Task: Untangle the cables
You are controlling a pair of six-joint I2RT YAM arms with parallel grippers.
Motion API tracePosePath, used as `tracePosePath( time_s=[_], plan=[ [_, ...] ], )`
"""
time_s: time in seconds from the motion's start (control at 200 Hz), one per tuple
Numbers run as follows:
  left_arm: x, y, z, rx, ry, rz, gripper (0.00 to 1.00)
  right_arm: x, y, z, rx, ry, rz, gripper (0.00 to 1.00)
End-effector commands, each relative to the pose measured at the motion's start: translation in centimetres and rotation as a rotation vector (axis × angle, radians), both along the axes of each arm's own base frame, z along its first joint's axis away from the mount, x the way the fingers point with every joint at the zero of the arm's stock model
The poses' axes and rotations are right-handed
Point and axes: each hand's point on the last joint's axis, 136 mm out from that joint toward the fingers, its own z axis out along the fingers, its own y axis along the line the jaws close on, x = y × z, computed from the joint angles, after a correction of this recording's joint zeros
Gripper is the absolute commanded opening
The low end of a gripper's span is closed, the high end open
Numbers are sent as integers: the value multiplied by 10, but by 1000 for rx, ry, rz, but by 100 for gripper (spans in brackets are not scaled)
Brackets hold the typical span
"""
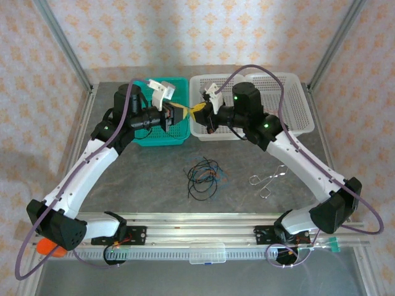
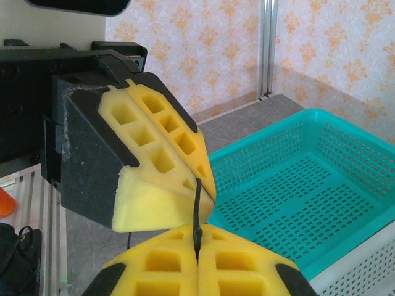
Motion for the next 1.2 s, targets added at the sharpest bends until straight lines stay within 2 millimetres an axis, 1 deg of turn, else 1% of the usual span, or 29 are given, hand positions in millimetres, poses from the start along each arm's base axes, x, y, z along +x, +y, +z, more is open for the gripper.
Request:
tracePosePath(
  time_s=[0.0,0.03,0.105,0.245,0.32,0.345,0.406,0.516,0.596,0.731,0.821,0.926,1.091,1.196],
  plan=[
    [7,13,29,-35,-83,86,0,-1,-8,20,48,-40,-48,12],
    [5,12,31,-44,-87,78,0,2,-8,20,58,-36,-64,19],
    [2,8,34,-64,-90,54,0,9,-8,23,102,-25,-101,29],
    [-1,6,35,-80,-87,36,0,12,-3,27,198,-2,-112,38],
    [-2,6,35,-84,-86,35,0,12,1,27,218,2,-115,38],
    [-2,6,35,-85,-86,36,0,13,1,27,222,2,-119,38],
    [-2,6,35,-84,-85,35,0,15,2,24,224,7,-130,30],
    [0,11,35,-75,-90,68,0,17,2,21,215,10,-139,20],
    [2,16,38,-78,-104,101,0,21,-1,16,197,14,-166,11],
    [5,24,46,-94,-130,159,0,27,-5,7,172,19,-208,0],
    [6,28,50,-98,-145,190,0,30,-7,4,169,28,-233,0],
    [8,37,55,-93,-163,244,0,38,-13,1,163,29,-295,0],
    [8,53,63,-89,-196,329,0,65,-35,-11,114,47,-494,0],
    [10,62,65,-86,-200,372,0,75,-43,-18,85,57,-567,0]
  ],
)
